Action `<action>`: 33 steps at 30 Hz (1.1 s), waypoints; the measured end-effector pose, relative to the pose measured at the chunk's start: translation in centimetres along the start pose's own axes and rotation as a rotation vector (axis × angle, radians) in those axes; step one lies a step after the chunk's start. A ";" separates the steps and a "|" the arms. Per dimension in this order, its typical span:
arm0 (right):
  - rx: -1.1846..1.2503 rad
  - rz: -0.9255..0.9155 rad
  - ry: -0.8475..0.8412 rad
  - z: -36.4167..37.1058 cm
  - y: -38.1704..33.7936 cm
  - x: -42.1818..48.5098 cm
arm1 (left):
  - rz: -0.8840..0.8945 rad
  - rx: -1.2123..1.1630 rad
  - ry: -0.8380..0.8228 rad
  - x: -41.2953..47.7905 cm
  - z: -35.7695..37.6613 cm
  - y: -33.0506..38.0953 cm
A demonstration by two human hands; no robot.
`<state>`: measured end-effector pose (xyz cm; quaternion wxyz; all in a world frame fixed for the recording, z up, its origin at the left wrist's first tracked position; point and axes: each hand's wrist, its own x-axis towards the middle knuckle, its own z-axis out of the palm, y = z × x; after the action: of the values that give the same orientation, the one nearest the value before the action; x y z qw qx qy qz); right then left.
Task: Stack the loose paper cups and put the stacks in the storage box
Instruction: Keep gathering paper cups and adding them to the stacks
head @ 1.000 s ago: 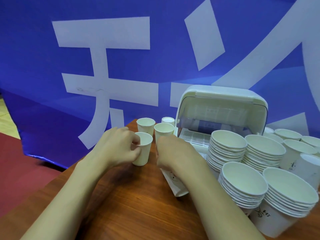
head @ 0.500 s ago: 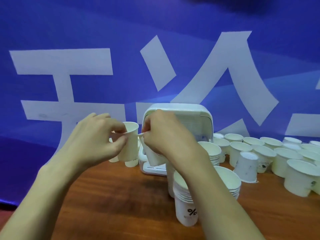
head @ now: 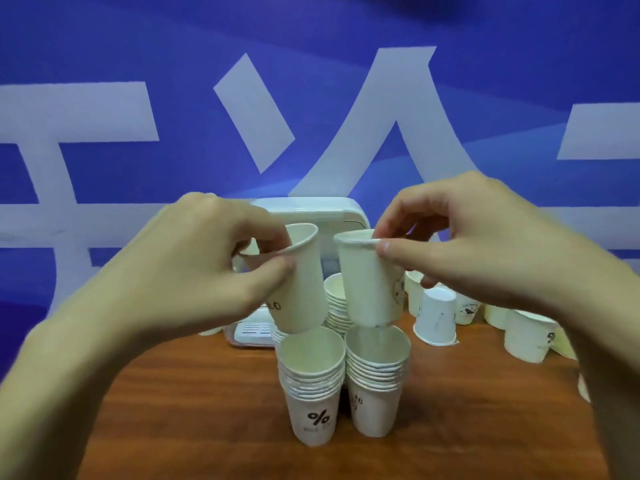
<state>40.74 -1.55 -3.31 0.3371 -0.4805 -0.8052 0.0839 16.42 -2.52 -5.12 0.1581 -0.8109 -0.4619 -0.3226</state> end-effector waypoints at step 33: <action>-0.326 0.128 -0.750 5.6 4.1 2.0 | 0.025 0.032 -0.743 -0.2 7.1 0.6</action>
<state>39.56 3.31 -8.51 -0.0663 -0.5130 -0.8434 0.1454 19.58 0.98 -10.51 -0.0038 -0.8758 -0.4826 0.0032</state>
